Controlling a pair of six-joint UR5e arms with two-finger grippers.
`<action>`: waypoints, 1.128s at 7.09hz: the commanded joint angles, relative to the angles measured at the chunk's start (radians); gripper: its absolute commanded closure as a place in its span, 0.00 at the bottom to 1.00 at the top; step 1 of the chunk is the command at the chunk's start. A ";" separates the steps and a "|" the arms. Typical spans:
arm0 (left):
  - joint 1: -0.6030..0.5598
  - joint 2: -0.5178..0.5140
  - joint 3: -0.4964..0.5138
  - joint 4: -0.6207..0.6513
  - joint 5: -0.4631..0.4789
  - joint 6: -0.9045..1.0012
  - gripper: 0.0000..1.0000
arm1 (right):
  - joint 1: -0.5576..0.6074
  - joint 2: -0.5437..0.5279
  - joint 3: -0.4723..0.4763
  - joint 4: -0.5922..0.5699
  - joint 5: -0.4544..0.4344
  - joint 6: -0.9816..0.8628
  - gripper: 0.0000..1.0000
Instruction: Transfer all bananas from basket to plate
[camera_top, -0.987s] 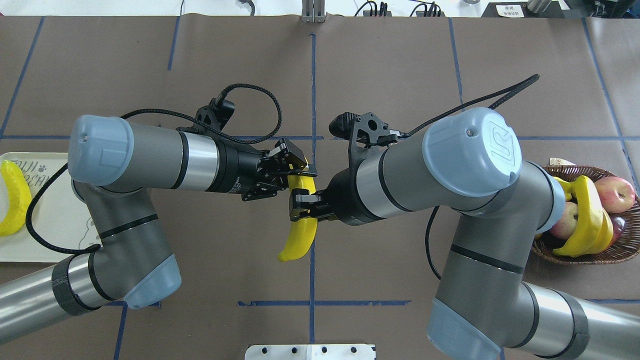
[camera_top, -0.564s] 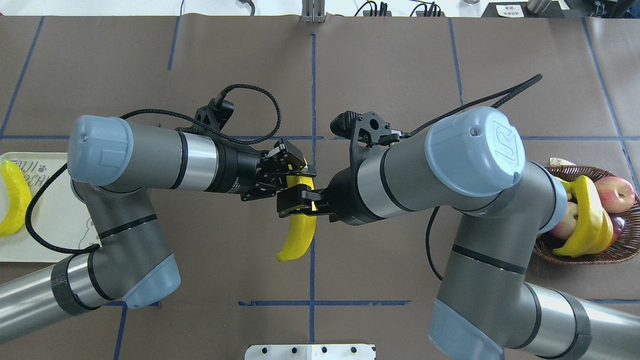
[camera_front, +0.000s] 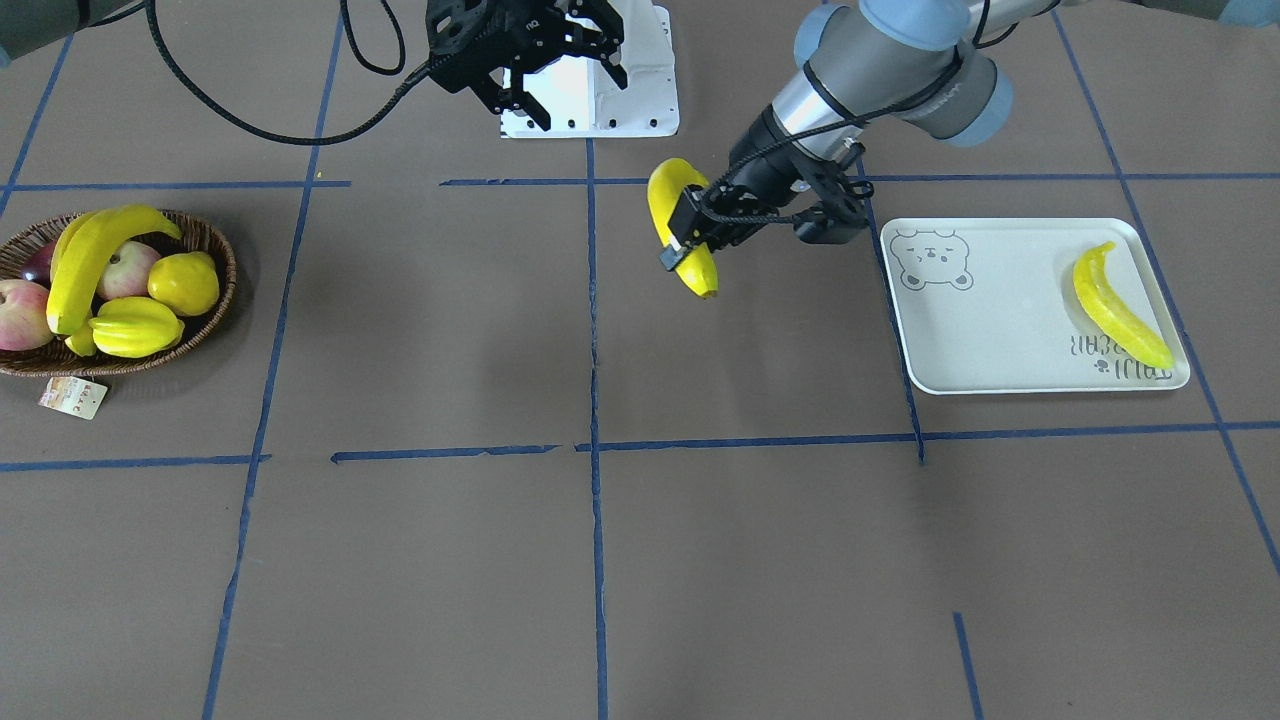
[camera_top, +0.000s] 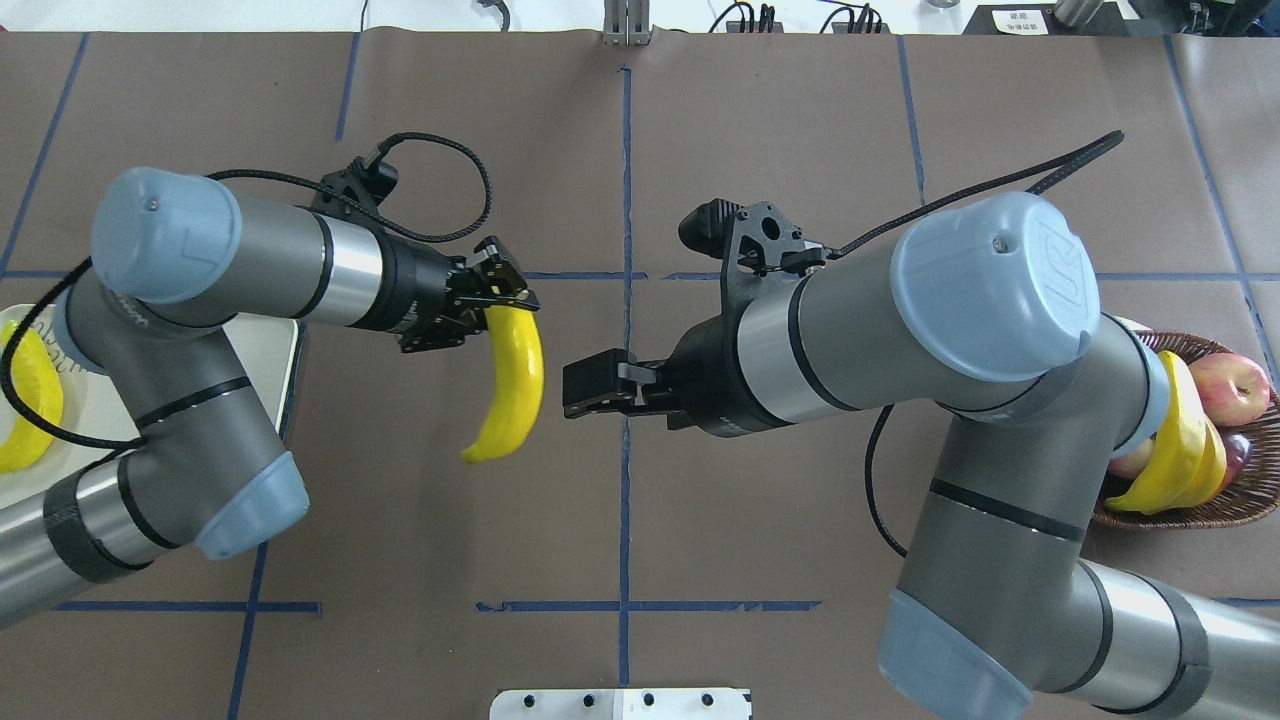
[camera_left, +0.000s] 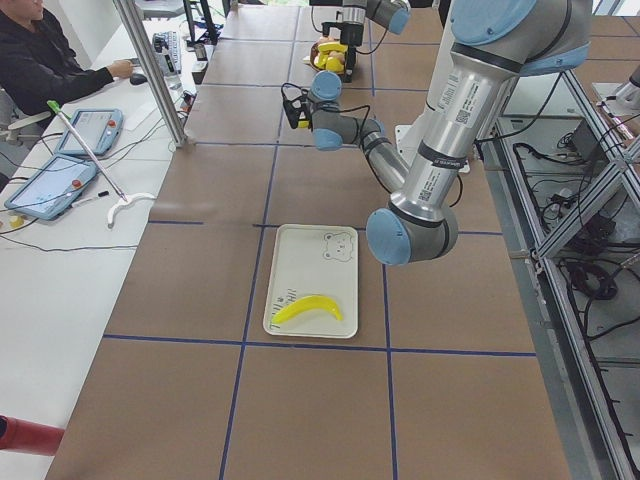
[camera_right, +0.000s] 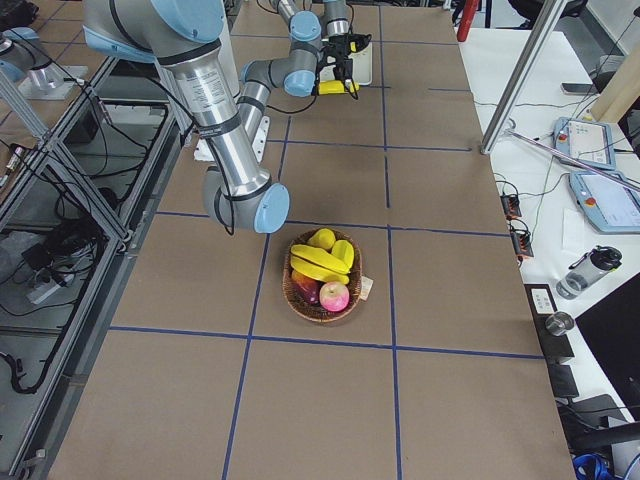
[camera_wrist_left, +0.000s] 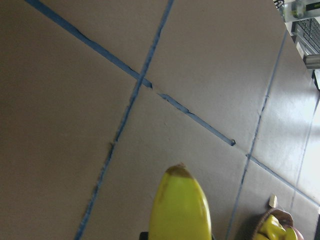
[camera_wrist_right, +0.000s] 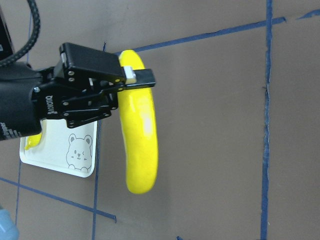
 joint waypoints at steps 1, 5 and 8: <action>-0.076 0.172 -0.070 0.168 -0.006 0.229 1.00 | 0.044 -0.025 0.005 -0.002 0.000 0.000 0.00; -0.159 0.490 -0.070 0.167 0.028 0.446 1.00 | 0.080 -0.044 -0.001 -0.014 -0.002 0.000 0.00; -0.158 0.503 -0.001 0.163 0.095 0.493 1.00 | 0.080 -0.046 -0.003 -0.016 -0.002 0.000 0.00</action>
